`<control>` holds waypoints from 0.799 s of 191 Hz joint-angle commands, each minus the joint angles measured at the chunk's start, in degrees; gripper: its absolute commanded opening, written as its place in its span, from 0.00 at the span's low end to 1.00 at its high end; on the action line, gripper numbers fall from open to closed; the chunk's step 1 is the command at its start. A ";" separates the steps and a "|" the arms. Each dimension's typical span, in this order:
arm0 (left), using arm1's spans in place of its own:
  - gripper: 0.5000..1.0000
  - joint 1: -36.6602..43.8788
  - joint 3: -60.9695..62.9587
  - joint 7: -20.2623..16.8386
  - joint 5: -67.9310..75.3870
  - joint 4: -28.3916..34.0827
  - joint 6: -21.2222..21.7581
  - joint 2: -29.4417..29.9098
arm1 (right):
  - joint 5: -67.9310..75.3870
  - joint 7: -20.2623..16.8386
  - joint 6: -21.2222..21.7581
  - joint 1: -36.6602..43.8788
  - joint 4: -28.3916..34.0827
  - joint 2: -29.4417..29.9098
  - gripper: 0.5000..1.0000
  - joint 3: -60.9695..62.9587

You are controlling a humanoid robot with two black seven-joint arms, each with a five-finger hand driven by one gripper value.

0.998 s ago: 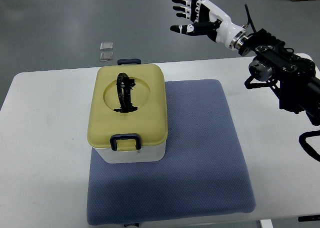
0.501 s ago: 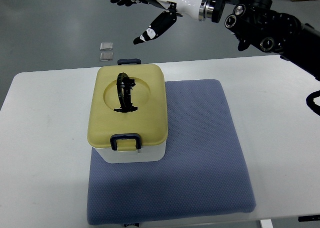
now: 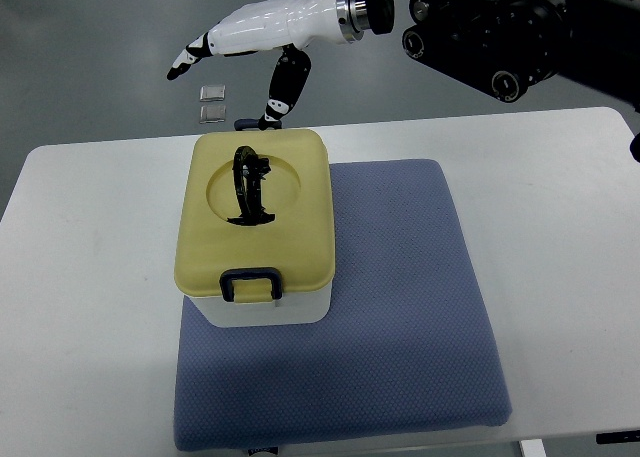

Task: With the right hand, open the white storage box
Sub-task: 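Swing the right hand up and over toward the black lid handle, then lower the right hand onto the black handle and close fingers around it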

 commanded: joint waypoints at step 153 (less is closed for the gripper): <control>1.00 0.00 0.09 0.00 0.00 -0.01 0.11 0.00 | -10.33 -0.01 -2.30 6.97 8.76 2.28 0.74 -11.62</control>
